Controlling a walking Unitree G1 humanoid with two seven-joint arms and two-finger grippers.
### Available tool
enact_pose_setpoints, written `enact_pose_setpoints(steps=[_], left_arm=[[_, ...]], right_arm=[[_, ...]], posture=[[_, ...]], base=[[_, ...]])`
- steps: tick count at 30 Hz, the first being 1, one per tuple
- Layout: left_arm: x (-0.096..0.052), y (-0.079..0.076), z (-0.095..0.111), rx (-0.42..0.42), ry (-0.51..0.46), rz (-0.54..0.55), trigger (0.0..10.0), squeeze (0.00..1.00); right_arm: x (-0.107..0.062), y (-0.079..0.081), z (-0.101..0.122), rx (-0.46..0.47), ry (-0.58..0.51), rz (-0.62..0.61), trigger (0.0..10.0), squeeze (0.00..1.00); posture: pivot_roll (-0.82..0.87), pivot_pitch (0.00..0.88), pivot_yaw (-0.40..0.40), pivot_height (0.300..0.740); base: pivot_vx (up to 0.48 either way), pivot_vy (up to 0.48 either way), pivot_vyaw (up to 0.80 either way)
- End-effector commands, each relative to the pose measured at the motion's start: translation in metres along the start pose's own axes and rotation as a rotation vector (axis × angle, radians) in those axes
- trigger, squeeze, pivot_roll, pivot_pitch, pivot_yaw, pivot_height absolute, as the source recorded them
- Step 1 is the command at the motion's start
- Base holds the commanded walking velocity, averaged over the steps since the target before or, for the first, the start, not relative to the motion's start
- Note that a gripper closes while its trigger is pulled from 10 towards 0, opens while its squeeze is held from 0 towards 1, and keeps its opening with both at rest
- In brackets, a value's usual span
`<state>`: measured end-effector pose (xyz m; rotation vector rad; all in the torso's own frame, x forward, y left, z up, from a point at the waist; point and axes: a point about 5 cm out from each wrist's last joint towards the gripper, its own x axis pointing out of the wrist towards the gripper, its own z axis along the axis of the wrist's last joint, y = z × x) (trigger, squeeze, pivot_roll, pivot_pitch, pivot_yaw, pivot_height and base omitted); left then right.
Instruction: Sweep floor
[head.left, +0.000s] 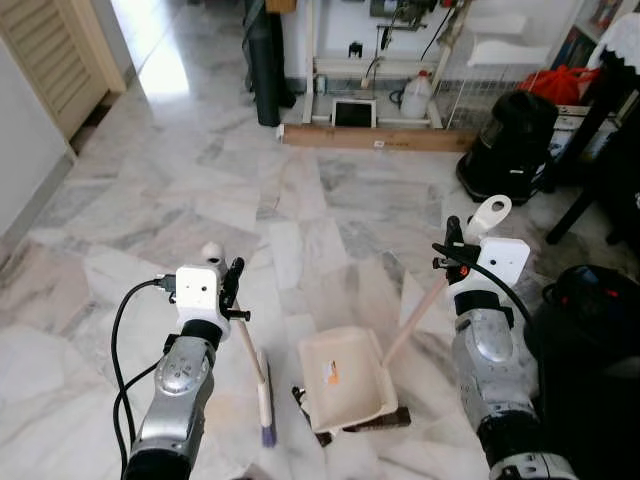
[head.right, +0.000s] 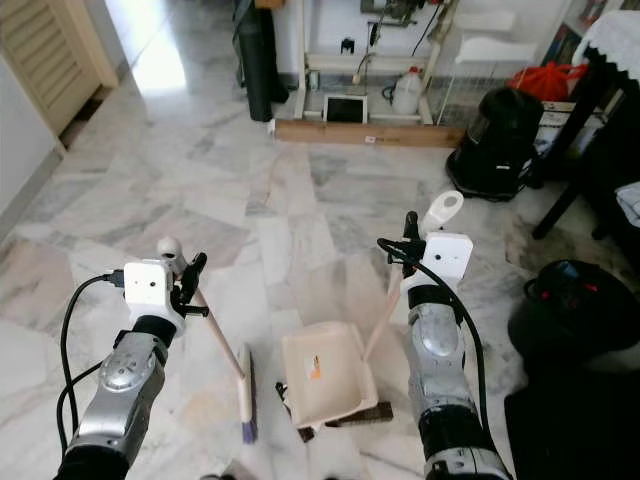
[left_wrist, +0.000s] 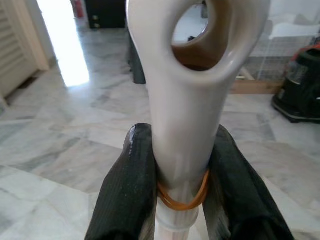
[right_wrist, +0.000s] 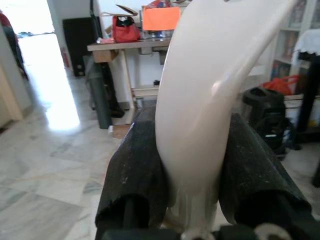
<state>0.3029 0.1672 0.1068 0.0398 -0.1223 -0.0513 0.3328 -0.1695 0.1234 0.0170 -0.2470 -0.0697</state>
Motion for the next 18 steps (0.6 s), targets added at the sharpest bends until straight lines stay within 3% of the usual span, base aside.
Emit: enact_pose_setpoints(steps=[1, 11, 18], left_arm=[[0.0008, -0.0039, 0.0053, 0.013, -0.030, -0.012, 10.0, 0.00], [0.0005, -0.0036, 0.0053, 0.013, -0.032, -0.009, 10.0, 0.00], [0.0010, -0.0019, 0.0061, 0.004, -0.038, -0.002, 10.0, 0.00]], right_arm=[[0.0029, -0.0048, 0.0081, 0.003, -0.041, -0.018, 10.0, 0.00], [0.0031, -0.0046, 0.0081, 0.002, -0.041, -0.017, 10.0, 0.00], [0.0033, -0.0059, 0.0077, -0.002, -0.039, -0.025, 10.0, 0.00]], posture=[[0.05, 0.121, 0.008, 0.740], [0.04, 0.114, 0.008, 0.740], [0.04, 0.113, 0.007, 0.740]], base=[[0.000, -0.300, 0.00], [0.000, -0.298, 0.00], [0.000, 0.000, 0.00]])
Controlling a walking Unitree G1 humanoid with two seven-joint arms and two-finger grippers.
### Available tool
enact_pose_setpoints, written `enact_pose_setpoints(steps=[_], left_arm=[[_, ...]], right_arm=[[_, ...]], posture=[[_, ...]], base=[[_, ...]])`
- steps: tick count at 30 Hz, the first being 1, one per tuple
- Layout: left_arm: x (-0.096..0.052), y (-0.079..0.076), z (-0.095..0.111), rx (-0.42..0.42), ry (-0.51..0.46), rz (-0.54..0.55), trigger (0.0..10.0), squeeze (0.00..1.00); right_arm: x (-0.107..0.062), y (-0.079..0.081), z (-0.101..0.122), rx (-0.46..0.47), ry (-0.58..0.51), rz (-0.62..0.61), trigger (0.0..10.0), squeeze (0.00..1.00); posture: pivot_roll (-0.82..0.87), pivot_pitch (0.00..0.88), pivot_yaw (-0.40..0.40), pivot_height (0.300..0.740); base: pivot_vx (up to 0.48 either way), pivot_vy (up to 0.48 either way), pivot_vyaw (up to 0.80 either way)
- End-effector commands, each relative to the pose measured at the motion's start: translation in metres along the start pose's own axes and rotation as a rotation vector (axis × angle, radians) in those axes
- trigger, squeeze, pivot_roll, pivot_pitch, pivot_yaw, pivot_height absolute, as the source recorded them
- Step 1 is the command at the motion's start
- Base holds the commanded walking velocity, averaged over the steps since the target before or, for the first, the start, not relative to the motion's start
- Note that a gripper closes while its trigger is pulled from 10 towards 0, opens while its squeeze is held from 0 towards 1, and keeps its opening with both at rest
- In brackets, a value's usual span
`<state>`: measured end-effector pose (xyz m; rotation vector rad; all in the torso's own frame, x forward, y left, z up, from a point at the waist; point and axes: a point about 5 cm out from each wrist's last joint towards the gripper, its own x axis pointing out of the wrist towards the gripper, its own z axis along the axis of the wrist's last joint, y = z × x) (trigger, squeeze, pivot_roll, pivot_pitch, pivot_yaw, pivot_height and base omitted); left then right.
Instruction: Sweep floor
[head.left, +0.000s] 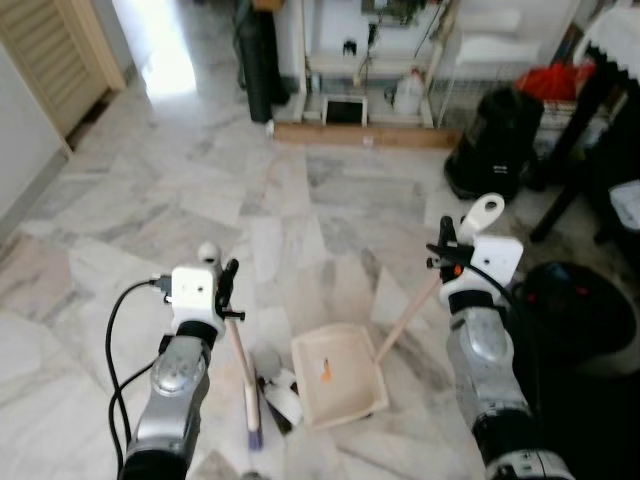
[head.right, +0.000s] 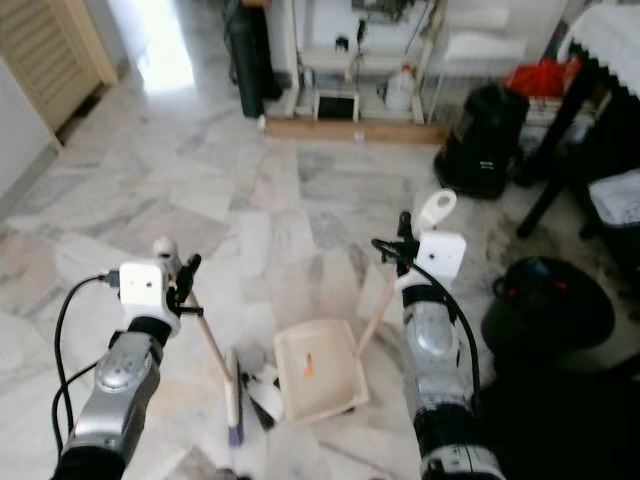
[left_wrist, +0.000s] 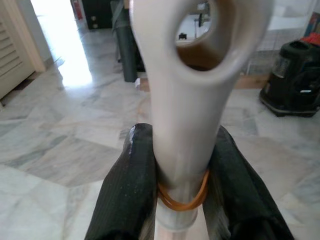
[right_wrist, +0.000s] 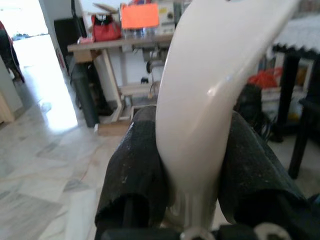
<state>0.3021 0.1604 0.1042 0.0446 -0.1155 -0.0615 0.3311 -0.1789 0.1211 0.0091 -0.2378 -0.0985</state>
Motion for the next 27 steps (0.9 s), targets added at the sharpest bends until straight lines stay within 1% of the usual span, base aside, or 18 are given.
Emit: enact_pose_setpoints(steps=[1, 5, 7, 15, 17, 22, 25, 27], left_arm=[[0.002, 0.005, 0.008, 0.000, -0.045, 0.009, 10.0, 0.00], [0.001, 0.007, 0.009, 0.003, -0.047, 0.008, 10.0, 0.00], [0.001, 0.007, 0.010, 0.022, -0.051, -0.001, 10.0, 0.00], [0.002, 0.008, 0.013, 0.041, -0.066, -0.004, 10.0, 0.00], [0.002, 0.009, 0.014, 0.050, -0.068, -0.004, 10.0, 0.00], [0.002, 0.012, 0.016, 0.076, -0.078, 0.002, 10.0, 0.00], [0.004, 0.014, 0.024, 0.099, -0.112, 0.002, 10.0, 0.00], [0.004, 0.013, 0.025, 0.102, -0.114, -0.001, 10.0, 0.00]], right_arm=[[0.005, 0.003, 0.009, 0.009, -0.046, -0.001, 10.0, 0.00], [0.004, 0.001, 0.008, -0.001, -0.036, -0.015, 10.0, 0.00], [0.004, 0.000, 0.007, -0.002, -0.032, -0.021, 10.0, 0.00], [0.004, -0.004, 0.005, -0.016, -0.018, -0.049, 10.0, 0.00], [0.003, -0.010, 0.001, -0.036, 0.000, -0.077, 10.0, 0.00], [0.001, -0.016, -0.001, -0.066, 0.009, -0.104, 10.0, 0.00], [0.000, -0.026, 0.000, -0.135, -0.006, -0.160, 10.0, 0.00], [0.000, -0.026, 0.000, -0.131, -0.011, -0.169, 10.0, 0.00]], posture=[[0.04, 0.113, 0.007, 0.740], [0.04, 0.116, 0.008, 0.740], [0.04, 0.119, 0.008, 0.740], [0.04, 0.124, 0.006, 0.740], [0.05, 0.126, 0.006, 0.740], [0.05, 0.128, 0.006, 0.740], [0.05, 0.130, 0.008, 0.740], [0.05, 0.131, 0.009, 0.740]], base=[[0.000, 0.000, 0.00], [0.000, 0.000, 0.00], [0.000, 0.000, 0.00], [0.000, 0.000, 0.00], [0.000, 0.000, 0.00], [0.000, 0.000, 0.00], [0.000, 0.000, 0.00], [0.000, 0.000, 0.00]])
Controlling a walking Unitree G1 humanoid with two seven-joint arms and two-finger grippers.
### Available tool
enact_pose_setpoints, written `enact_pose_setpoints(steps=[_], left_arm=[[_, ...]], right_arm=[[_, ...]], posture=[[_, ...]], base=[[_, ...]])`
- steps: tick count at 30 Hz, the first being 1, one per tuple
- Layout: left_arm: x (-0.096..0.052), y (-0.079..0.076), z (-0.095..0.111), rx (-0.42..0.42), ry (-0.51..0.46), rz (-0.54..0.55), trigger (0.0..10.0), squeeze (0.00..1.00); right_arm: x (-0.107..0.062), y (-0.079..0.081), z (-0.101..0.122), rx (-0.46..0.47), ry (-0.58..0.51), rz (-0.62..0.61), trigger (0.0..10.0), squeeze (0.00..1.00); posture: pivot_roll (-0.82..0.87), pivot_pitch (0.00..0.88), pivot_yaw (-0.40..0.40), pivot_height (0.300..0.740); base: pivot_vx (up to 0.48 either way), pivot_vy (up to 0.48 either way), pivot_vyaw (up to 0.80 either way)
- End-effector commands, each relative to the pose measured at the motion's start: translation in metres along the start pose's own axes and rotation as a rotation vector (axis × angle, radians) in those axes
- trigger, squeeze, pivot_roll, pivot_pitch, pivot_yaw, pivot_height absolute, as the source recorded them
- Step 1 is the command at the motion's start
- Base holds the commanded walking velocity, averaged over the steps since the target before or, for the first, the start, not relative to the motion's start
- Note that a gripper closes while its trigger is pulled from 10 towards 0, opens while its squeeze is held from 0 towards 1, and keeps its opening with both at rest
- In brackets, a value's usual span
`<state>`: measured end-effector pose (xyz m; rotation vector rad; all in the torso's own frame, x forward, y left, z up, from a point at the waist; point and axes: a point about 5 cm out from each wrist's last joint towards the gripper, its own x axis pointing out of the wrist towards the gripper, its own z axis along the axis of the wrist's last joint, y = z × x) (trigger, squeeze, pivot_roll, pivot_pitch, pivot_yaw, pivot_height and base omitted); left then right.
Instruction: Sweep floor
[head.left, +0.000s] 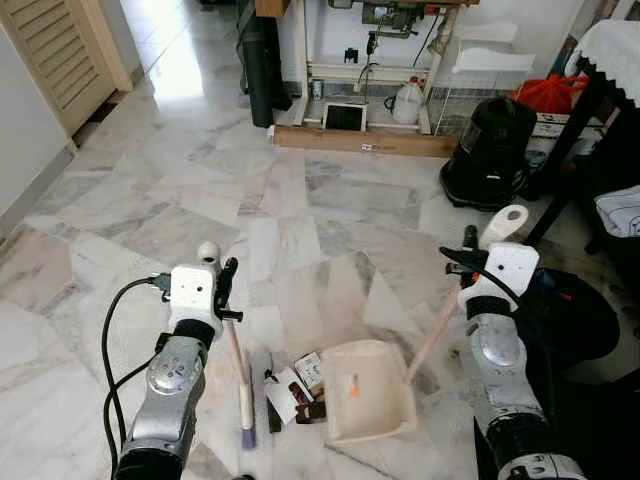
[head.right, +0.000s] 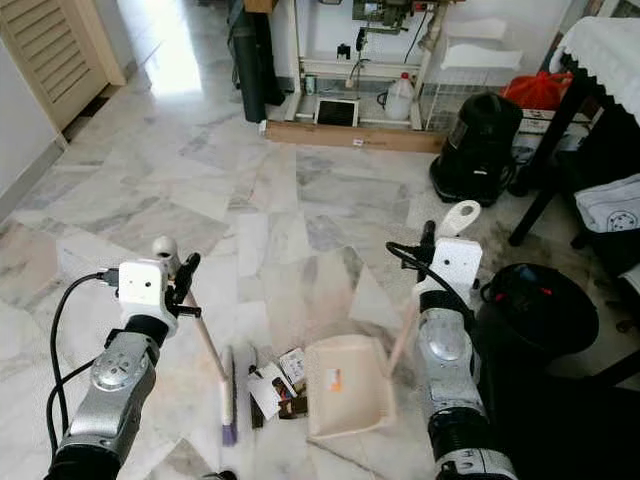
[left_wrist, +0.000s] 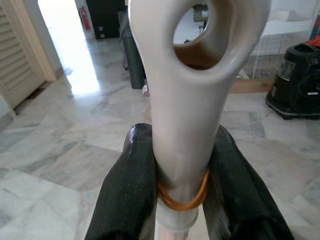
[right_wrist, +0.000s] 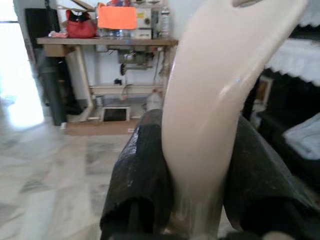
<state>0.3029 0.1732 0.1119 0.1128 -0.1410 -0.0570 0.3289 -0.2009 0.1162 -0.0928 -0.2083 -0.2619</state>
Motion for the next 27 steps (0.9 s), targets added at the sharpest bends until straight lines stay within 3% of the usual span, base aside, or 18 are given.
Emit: enact_pose_setpoints(steps=[1, 8, 20, 27], left_arm=[[0.004, 0.002, 0.018, 0.034, -0.091, 0.000, 10.0, 0.00], [0.003, 0.000, 0.019, 0.039, -0.095, -0.014, 10.0, 0.00], [0.002, 0.000, 0.019, 0.043, -0.094, -0.028, 10.0, 0.00], [0.001, -0.001, 0.019, 0.043, -0.093, -0.038, 10.0, 0.00]], right_arm=[[0.001, -0.005, 0.004, -0.005, -0.034, -0.023, 10.0, 0.00], [-0.002, -0.013, -0.006, -0.063, 0.004, -0.099, 10.0, 0.00], [-0.011, -0.013, -0.021, -0.091, 0.056, -0.098, 10.0, 0.00], [-0.019, -0.024, -0.037, -0.172, 0.136, -0.169, 10.0, 0.00]], posture=[[0.05, 0.131, 0.009, 0.740], [0.05, 0.130, 0.014, 0.740], [0.06, 0.119, 0.023, 0.740], [0.06, 0.114, 0.025, 0.740]], base=[[0.000, 0.000, 0.00], [0.000, 0.000, 0.00], [0.000, 0.000, 0.00], [0.000, 0.000, 0.00]])
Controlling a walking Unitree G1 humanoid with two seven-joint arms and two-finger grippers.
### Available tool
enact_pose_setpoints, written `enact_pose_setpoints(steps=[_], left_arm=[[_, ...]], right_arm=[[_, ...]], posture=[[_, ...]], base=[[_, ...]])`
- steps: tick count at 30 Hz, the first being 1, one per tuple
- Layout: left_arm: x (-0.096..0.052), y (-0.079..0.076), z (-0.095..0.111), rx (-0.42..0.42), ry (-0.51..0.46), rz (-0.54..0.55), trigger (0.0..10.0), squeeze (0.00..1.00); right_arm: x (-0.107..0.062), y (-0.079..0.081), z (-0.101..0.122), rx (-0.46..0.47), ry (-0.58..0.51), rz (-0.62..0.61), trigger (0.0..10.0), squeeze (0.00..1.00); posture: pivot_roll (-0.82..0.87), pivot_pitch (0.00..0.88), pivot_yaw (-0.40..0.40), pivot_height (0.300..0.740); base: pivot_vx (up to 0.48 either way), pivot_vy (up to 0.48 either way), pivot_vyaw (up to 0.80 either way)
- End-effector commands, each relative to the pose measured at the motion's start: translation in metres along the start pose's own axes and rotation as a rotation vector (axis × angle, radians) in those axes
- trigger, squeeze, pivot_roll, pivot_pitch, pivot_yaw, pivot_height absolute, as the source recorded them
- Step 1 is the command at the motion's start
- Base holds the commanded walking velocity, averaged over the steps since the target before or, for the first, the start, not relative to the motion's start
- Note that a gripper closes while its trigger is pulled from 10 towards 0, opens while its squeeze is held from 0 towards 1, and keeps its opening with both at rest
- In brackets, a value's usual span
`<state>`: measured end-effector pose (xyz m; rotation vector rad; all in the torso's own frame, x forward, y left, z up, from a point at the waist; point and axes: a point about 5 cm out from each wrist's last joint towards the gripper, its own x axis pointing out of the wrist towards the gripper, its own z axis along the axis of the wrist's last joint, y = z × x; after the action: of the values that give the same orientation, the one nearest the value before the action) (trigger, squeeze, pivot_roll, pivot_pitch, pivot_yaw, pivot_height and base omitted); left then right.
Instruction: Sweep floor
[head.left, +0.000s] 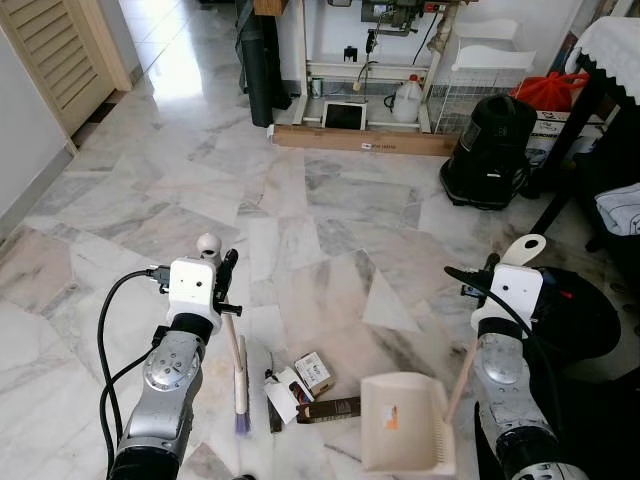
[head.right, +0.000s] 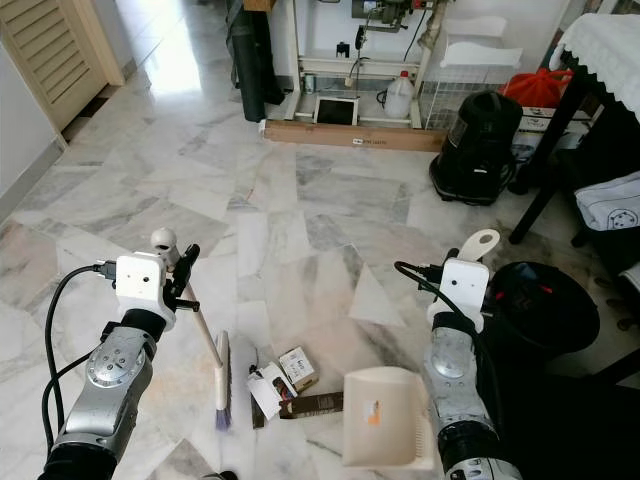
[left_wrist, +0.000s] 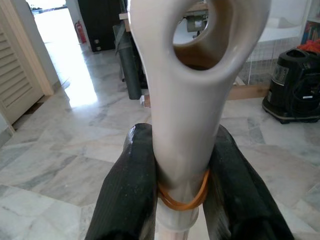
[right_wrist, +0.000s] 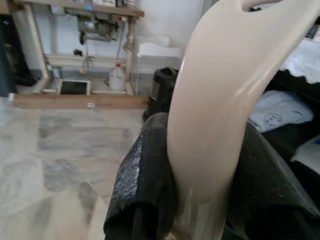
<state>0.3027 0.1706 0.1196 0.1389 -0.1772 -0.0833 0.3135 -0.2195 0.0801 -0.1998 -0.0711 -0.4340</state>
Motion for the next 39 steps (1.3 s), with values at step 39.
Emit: enact_pose_setpoints(steps=[39], left_arm=[[0.001, -0.006, 0.008, -0.006, -0.035, -0.060, 10.0, 0.00]], right_arm=[[-0.018, 0.014, -0.040, -0.004, 0.263, 0.105, 10.0, 0.00]], posture=[[0.05, 0.124, 0.025, 0.740]], base=[[0.000, 0.000, 0.00]])
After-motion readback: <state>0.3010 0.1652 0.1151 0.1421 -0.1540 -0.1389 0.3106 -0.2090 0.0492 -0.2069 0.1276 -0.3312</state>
